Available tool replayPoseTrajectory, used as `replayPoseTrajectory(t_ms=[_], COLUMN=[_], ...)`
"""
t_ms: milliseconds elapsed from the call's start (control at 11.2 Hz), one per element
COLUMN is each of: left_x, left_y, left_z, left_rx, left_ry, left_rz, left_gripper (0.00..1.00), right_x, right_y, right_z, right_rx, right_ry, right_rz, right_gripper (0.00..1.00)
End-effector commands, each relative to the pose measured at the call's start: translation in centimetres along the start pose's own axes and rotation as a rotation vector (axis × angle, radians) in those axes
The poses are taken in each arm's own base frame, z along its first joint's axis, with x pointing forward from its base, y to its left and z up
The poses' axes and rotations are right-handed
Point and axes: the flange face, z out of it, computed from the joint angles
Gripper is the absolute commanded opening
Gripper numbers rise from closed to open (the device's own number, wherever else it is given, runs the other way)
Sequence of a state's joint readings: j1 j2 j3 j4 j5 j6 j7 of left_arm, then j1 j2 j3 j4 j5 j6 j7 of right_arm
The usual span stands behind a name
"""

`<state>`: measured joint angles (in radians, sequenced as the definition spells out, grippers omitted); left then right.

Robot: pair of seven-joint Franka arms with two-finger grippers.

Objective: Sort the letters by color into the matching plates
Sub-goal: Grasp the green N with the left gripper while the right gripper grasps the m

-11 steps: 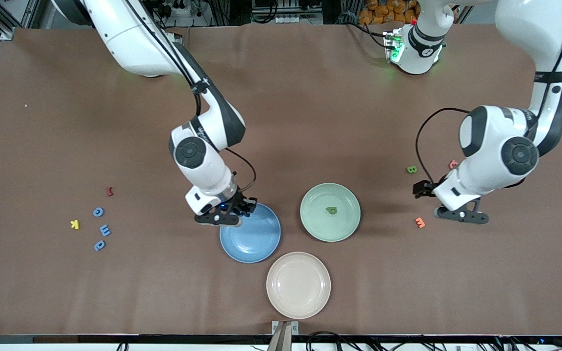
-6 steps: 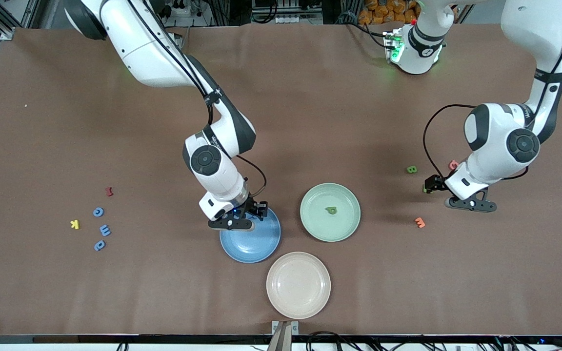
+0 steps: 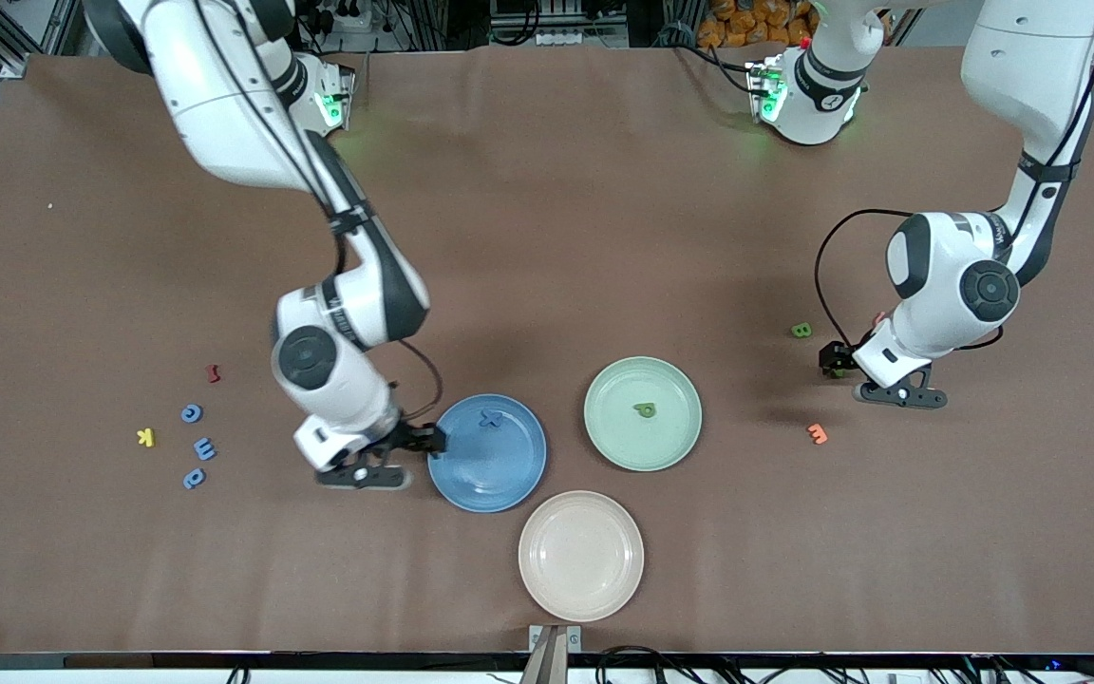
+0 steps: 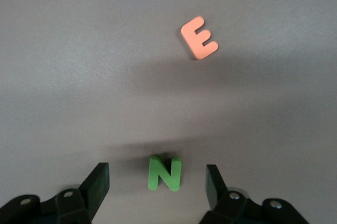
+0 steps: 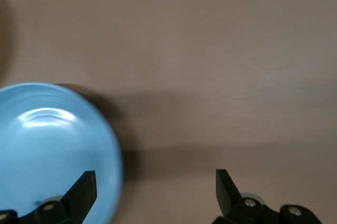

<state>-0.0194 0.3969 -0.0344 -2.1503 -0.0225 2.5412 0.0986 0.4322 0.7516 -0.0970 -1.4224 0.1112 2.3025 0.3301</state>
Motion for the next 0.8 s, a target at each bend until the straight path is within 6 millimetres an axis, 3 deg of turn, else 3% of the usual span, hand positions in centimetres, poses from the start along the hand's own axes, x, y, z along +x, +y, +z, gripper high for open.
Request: replayPoseTrajectory(t_ms=[0, 178, 535, 714], left_x=[-0.2, -0.4, -1.2, -1.5], left_y=[-0.2, -0.2, -0.1, -0.1], left_z=[1.2, 2.0, 3.3, 3.7], left_rx=[-0.005, -0.006, -0.003, 0.017], left_ry=[0.004, -0.010, -0.038, -0.050], left_rz=[0.004, 0.005, 0.017, 0.048], left_gripper=[0.79, 0.78, 0.75, 0.72], right_x=[0.2, -0.7, -0.9, -0.8], right_y=[9.2, 14.9, 23.6, 26.9], right_z=[-3.0, -2.8, -2.3, -2.2], right_rx=[-0.030, -0.034, -0.070, -0.066], right_ry=[-0.074, -0.114, -0.140, -0.147], right_rz=[-0.088, -0.156, -0.218, -0.295], right_gripper=[1.00, 1.00, 1.00, 1.00])
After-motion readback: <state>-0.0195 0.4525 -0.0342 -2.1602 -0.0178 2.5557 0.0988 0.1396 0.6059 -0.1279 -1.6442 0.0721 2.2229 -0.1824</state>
